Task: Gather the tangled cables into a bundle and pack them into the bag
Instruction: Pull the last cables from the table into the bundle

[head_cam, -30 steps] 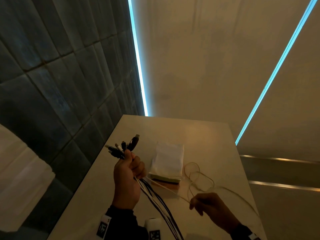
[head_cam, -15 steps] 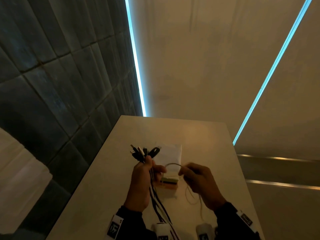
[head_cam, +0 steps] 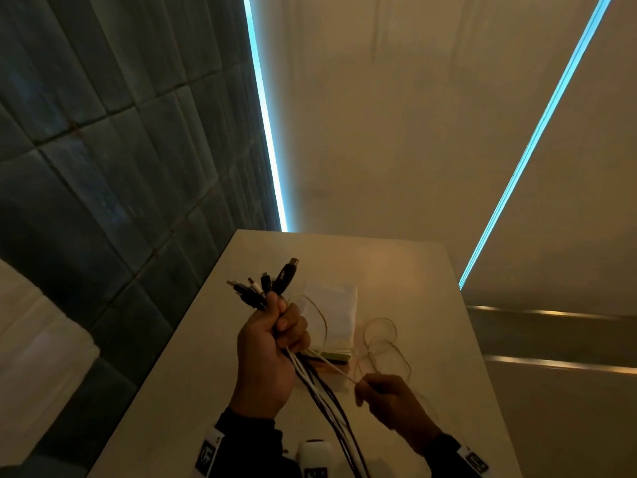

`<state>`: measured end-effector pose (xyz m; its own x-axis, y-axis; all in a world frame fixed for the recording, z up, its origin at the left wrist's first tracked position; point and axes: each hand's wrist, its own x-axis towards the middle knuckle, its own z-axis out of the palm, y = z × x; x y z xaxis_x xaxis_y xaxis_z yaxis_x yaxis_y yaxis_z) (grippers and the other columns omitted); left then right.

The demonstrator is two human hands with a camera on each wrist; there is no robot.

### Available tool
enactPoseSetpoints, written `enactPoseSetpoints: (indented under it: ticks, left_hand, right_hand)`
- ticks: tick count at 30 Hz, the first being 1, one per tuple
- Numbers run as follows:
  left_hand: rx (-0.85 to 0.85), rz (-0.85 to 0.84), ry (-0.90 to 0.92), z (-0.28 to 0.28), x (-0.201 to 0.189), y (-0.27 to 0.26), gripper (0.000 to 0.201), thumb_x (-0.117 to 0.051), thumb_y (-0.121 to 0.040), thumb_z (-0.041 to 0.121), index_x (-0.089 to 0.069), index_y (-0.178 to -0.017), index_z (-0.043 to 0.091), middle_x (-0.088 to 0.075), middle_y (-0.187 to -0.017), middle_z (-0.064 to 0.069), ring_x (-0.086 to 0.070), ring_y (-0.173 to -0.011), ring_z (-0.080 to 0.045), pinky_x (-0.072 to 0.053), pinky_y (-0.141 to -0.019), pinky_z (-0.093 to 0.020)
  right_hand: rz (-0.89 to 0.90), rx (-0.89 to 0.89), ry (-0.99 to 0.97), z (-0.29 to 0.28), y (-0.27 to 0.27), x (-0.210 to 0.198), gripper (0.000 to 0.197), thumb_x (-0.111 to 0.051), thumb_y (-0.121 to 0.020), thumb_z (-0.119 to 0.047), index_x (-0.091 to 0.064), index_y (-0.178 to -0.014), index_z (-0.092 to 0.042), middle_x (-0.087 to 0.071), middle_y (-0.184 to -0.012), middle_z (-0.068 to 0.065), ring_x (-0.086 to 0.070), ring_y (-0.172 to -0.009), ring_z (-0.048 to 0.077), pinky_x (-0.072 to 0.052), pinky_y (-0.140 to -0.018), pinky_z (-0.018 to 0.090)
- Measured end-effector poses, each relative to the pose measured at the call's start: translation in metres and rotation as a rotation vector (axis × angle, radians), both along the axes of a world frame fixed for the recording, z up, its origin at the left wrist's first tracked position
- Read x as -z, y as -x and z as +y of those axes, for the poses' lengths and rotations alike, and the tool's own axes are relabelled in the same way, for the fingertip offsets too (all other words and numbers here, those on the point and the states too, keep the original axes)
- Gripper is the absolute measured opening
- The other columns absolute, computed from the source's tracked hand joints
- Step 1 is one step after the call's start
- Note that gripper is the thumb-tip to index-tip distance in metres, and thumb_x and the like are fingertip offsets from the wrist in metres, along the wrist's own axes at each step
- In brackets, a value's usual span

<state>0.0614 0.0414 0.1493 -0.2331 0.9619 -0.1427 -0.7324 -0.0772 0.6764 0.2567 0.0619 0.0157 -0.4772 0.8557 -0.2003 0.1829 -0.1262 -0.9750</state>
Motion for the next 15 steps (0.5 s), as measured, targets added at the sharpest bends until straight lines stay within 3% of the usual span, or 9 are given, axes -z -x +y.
enactPoseSetpoints:
  ticks: [5,8,10,13,15]
  left_hand:
    - [-0.027,0.061,-0.031,-0.004,-0.005,0.005,0.032,-0.035,-0.1,0.026,-0.041,-0.071,0.015,-0.029,-0.055,0.006,-0.021,-0.042,-0.007,-0.024,-0.041,-0.022]
    - [-0.051,0.081,-0.033,-0.006,-0.008,0.01,0.033,-0.035,-0.1,0.025,-0.041,-0.07,0.014,-0.027,-0.053,0.007,-0.021,-0.041,-0.006,-0.023,-0.04,-0.021]
    - [-0.052,0.103,-0.01,-0.007,-0.009,0.013,0.034,-0.034,-0.101,0.024,-0.041,-0.07,0.013,-0.027,-0.05,0.008,-0.021,-0.039,-0.005,-0.022,-0.04,-0.021]
    - [-0.052,0.195,0.075,-0.006,-0.005,0.013,0.035,-0.034,-0.102,0.026,-0.042,-0.07,0.013,-0.03,-0.049,0.007,-0.022,-0.038,-0.006,-0.02,-0.041,-0.022]
    - [-0.054,0.25,0.141,-0.005,0.0,0.007,0.036,-0.035,-0.103,0.027,-0.043,-0.071,0.013,-0.036,-0.05,0.004,-0.027,-0.038,-0.007,-0.023,-0.04,-0.022]
  right_hand:
    - [-0.188,0.048,0.043,-0.004,-0.031,0.067,0.038,-0.055,-0.095,-0.014,-0.058,-0.058,-0.017,-0.038,-0.041,-0.01,-0.034,-0.04,0.002,-0.028,-0.046,0.015]
    - [-0.343,0.087,0.071,-0.009,-0.051,0.102,0.049,-0.055,-0.094,-0.007,-0.058,-0.048,-0.023,-0.047,-0.038,-0.009,-0.046,-0.042,-0.003,-0.035,-0.051,0.012]
    - [-0.404,0.164,0.167,-0.012,-0.062,0.113,0.053,-0.058,-0.093,-0.008,-0.059,-0.041,-0.02,-0.052,-0.036,-0.009,-0.049,-0.04,-0.005,-0.037,-0.048,0.008]
    - [-0.421,0.309,0.27,-0.003,-0.058,0.087,0.038,-0.06,-0.091,-0.015,-0.065,-0.053,-0.011,-0.052,-0.042,-0.004,-0.043,-0.033,0.004,-0.034,-0.037,0.017]
    - [-0.228,0.416,0.219,0.009,-0.044,0.043,0.028,-0.059,-0.091,-0.014,-0.066,-0.067,-0.001,-0.05,-0.05,0.004,-0.038,-0.036,0.01,-0.03,-0.038,0.02]
